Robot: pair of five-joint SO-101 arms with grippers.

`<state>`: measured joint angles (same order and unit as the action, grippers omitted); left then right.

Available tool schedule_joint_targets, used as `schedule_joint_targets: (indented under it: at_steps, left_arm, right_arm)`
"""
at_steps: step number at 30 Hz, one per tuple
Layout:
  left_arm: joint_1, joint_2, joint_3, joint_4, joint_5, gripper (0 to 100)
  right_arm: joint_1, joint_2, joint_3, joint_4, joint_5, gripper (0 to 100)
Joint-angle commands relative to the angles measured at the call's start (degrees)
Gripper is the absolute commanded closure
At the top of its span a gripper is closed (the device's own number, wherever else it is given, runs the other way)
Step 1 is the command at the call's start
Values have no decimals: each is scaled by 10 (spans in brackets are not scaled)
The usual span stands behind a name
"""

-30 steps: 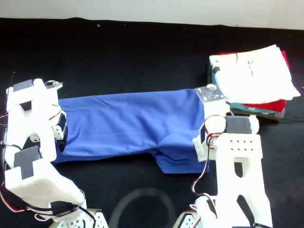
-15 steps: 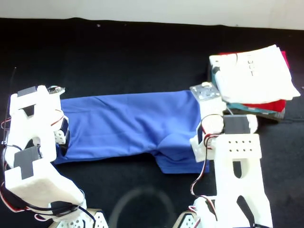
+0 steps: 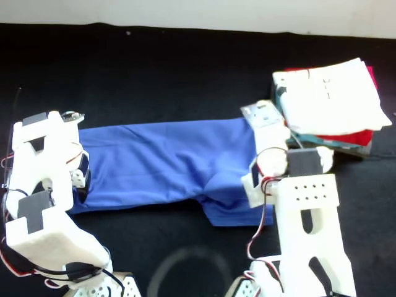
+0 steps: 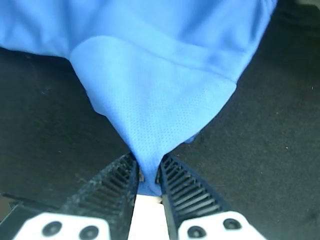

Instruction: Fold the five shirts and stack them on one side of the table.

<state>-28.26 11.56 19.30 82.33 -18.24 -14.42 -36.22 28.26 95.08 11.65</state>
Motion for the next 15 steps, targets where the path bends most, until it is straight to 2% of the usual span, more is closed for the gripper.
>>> schedule_joint_targets:
  at_steps: [1, 4, 7, 12, 15]
  left_arm:
    - [-6, -30, -16, -1, -2, 987]
    - [-6, -30, -17, 0, -2, 987]
    - [-7, -30, -17, 0, -4, 987]
    - [-6, -30, -17, -1, -4, 987]
    - [-5, -30, -17, -2, -4, 987]
  right_arm:
    - [-37, -7, -4, 2, -29, 992]
    - [-29, -9, 43, -35, -27, 992]
    - [14, -10, 93, -78, -16, 992]
    - [124, -13, 159, -138, 74, 992]
    - [153, -8, 181, -144, 120, 992]
